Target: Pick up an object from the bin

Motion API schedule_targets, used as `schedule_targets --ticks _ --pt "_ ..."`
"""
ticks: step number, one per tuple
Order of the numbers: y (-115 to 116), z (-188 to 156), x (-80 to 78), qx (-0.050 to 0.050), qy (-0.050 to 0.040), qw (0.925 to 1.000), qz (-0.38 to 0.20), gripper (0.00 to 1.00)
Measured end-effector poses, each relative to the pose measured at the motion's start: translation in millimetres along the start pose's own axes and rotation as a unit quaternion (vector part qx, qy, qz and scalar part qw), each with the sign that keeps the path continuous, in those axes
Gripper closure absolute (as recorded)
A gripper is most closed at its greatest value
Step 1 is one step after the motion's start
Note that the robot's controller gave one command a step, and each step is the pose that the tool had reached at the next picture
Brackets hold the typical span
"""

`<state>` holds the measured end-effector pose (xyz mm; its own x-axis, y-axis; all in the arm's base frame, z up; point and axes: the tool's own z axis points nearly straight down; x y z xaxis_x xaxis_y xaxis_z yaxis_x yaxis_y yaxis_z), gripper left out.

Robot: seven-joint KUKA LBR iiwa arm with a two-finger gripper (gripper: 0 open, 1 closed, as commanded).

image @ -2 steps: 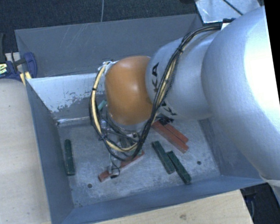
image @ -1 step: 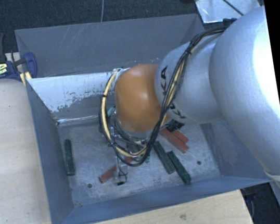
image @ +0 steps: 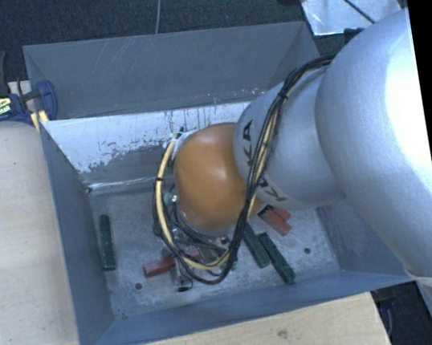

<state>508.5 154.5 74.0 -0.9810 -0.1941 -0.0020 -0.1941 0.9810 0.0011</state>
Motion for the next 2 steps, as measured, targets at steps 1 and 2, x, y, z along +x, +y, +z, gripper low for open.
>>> schedule_targets --ticks 1,2 --pt "-0.2 0.0 0.0 0.000 0.0001 1.0000 0.001 1.00" --pt "-0.6 -2.1 0.5 0.000 0.0006 1.0000 0.000 1.00"
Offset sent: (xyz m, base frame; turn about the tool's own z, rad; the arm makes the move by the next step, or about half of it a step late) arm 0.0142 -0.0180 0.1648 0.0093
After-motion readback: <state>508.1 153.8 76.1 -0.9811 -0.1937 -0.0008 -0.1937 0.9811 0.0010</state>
